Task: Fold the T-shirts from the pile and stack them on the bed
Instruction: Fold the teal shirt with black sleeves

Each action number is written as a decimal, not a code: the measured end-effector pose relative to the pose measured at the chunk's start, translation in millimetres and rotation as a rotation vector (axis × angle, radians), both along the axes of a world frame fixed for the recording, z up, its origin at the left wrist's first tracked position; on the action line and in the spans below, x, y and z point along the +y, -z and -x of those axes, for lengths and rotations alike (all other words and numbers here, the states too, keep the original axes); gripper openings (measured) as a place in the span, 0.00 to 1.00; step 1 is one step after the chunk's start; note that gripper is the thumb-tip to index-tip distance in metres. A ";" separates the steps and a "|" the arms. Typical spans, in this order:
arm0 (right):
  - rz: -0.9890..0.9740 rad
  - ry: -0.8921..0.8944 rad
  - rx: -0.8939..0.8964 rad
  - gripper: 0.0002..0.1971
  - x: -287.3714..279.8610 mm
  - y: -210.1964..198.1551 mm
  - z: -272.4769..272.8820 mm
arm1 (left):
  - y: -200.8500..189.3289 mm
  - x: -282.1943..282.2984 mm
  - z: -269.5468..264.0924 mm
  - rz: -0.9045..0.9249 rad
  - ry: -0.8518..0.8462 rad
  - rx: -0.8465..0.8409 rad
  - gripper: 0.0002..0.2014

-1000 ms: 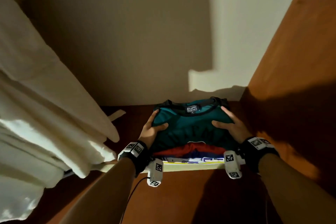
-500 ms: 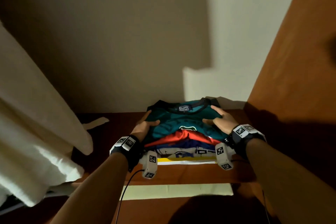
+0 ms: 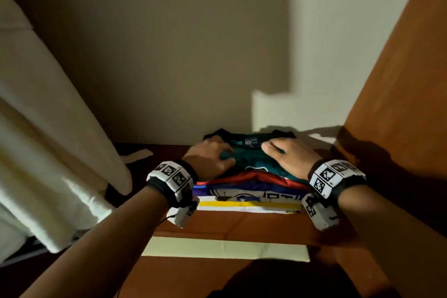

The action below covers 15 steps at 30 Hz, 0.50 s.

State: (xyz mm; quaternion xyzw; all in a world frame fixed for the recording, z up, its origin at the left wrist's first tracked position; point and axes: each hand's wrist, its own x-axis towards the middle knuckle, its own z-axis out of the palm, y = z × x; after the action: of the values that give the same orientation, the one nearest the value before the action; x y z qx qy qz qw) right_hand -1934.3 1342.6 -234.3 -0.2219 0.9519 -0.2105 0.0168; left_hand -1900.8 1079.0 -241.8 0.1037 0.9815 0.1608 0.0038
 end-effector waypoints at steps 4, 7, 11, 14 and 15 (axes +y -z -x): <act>-0.292 -0.151 -0.039 0.25 -11.3 4.9 -38.1 | 0.8 19.6 -27.3 0.323 0.202 0.074 0.23; -0.443 -0.190 0.166 0.29 -12.2 10.9 -45.2 | 1.7 26.5 -34.6 0.531 0.213 0.182 0.20; -0.557 -0.270 0.150 0.31 -17.0 32.6 -63.7 | 25.0 33.6 -56.7 0.709 0.225 0.121 0.27; -0.382 -0.195 0.173 0.28 -16.9 35.4 -71.0 | 20.0 32.0 -62.1 0.447 0.112 0.145 0.19; -0.297 -0.129 0.193 0.23 -20.1 30.2 -67.8 | 13.1 33.6 -56.3 0.317 0.030 0.169 0.19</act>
State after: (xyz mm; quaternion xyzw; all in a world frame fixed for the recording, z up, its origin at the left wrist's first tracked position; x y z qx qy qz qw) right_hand -1866.5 1322.5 -264.5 -0.2965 0.9536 -0.0437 -0.0286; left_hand -1844.6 1112.6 -254.8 0.1295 0.9898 -0.0054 -0.0599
